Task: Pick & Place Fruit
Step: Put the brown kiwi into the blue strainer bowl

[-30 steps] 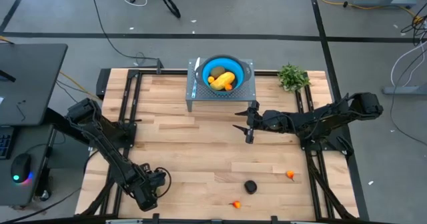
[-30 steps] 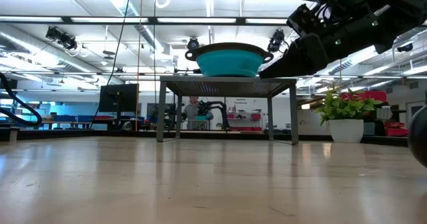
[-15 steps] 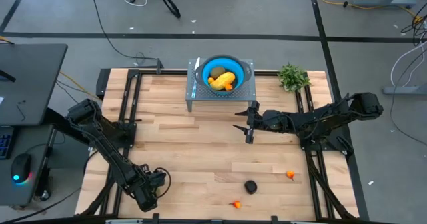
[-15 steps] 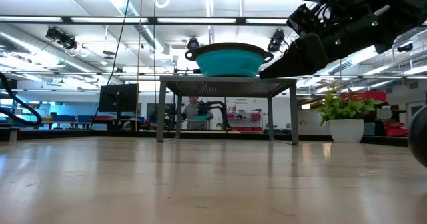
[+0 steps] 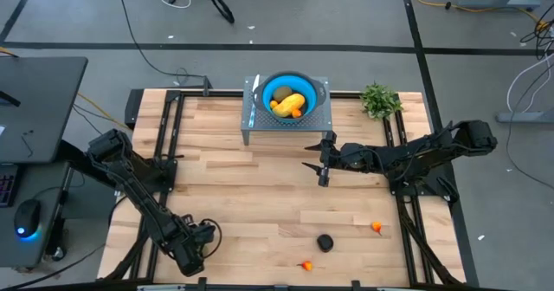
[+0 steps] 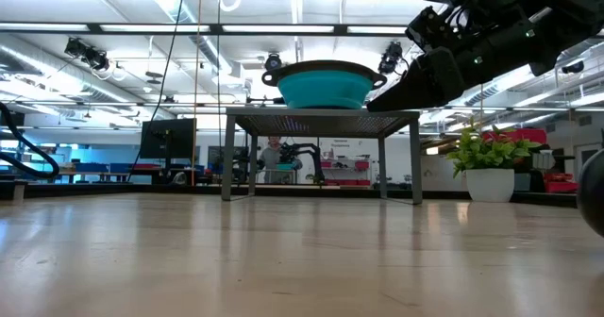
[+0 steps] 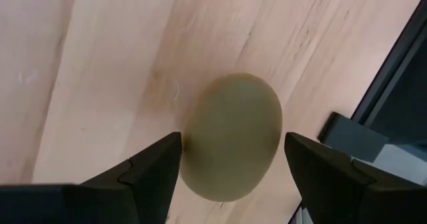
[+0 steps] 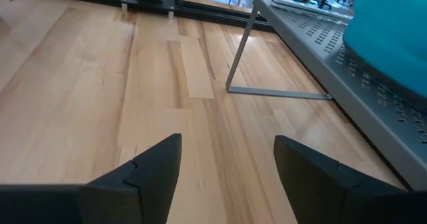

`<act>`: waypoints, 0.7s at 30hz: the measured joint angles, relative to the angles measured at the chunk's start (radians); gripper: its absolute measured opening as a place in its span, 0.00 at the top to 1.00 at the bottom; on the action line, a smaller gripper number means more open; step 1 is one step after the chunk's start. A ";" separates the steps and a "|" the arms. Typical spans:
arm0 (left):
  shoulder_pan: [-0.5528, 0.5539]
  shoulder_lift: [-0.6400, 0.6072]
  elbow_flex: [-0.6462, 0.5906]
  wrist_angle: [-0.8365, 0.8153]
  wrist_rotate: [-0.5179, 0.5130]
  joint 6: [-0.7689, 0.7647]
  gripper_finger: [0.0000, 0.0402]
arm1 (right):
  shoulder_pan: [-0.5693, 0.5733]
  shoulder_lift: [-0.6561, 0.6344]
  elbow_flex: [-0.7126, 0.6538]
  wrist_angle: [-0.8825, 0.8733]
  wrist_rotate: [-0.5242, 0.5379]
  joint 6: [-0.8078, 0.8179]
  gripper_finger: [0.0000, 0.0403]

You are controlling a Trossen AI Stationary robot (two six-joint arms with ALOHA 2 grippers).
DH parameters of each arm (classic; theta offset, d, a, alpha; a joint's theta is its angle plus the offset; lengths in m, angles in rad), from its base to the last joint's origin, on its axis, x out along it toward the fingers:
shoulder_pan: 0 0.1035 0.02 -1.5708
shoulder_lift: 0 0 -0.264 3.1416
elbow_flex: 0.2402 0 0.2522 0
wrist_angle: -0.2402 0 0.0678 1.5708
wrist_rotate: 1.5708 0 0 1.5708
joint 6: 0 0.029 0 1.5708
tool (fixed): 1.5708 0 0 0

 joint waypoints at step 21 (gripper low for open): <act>-0.005 0.057 -0.001 -0.003 0.019 -0.019 0.29 | 0.000 0.000 0.000 0.008 0.000 0.000 0.38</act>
